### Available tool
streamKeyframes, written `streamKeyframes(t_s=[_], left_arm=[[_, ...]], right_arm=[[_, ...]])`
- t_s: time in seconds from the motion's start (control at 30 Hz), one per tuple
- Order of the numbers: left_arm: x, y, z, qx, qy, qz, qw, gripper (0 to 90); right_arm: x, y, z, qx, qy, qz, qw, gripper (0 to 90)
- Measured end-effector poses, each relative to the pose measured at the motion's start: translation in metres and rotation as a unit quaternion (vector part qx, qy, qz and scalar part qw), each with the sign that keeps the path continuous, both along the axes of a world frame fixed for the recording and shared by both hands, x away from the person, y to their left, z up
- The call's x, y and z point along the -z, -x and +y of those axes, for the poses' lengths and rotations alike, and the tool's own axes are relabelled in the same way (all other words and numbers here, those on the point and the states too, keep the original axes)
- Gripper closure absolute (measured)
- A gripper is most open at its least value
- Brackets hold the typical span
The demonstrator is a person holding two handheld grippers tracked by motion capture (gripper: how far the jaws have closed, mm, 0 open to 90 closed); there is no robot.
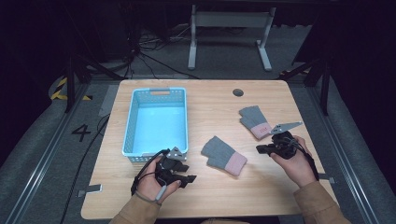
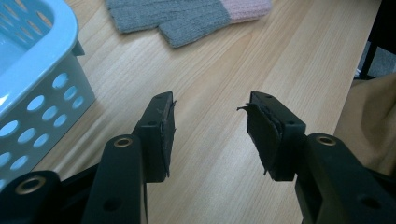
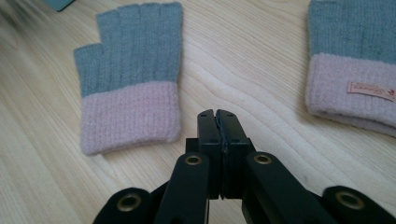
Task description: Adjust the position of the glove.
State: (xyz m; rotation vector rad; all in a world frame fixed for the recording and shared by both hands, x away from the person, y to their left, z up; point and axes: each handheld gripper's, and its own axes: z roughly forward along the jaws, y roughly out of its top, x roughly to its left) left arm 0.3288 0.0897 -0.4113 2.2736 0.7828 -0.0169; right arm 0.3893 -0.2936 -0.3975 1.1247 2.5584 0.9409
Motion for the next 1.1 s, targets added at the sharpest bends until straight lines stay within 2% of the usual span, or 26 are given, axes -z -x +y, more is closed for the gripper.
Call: streamKeyframes(t_s=[0.23, 0.43, 0.63, 0.73, 0.77, 0.83, 0.9, 0.93, 1.1], left_arm=[[-0.002, 0.001, 0.000, 0.000, 0.001, 0.000, 1.0000, 51.4], [-0.002, 0.002, 0.003, -0.002, 0.005, -0.001, 1.0000, 51.1], [-0.003, 0.003, 0.004, -0.004, 0.007, -0.002, 1.0000, 50.9], [-0.003, 0.003, 0.004, -0.003, 0.007, -0.002, 1.0000, 50.8], [-0.003, 0.003, 0.003, -0.004, 0.008, -0.001, 1.0000, 50.8], [-0.003, 0.002, 0.003, -0.002, 0.009, 0.000, 1.0000, 50.7], [-0.003, 0.002, 0.003, -0.002, 0.009, 0.000, 1.0000, 50.7], [-0.003, 0.001, 0.002, -0.001, 0.008, 0.000, 1.0000, 50.5], [-0.003, 0.001, 0.001, 0.002, 0.007, 0.000, 1.0000, 50.4]], right_arm=[[-0.006, 0.005, 0.012, -0.021, -0.007, -0.004, 0.9997, 90.0], [-0.008, 0.009, 0.030, -0.053, -0.018, 0.000, 0.9984, 90.0], [-0.008, 0.021, 0.057, -0.102, -0.019, 0.010, 0.9946, 90.0], [-0.004, 0.026, 0.069, -0.129, -0.019, 0.019, 0.9913, 90.0], [-0.004, 0.026, 0.069, -0.129, -0.019, 0.019, 0.9913, 90.0], [0.001, 0.031, 0.080, -0.149, -0.016, 0.029, 0.9883, 90.0], [0.002, 0.032, 0.082, -0.154, -0.013, 0.033, 0.9875, 90.0], [0.006, 0.033, 0.086, -0.162, -0.009, 0.037, 0.9861, 90.0], [0.013, 0.034, 0.089, -0.167, 0.000, 0.047, 0.9849, 90.0]])
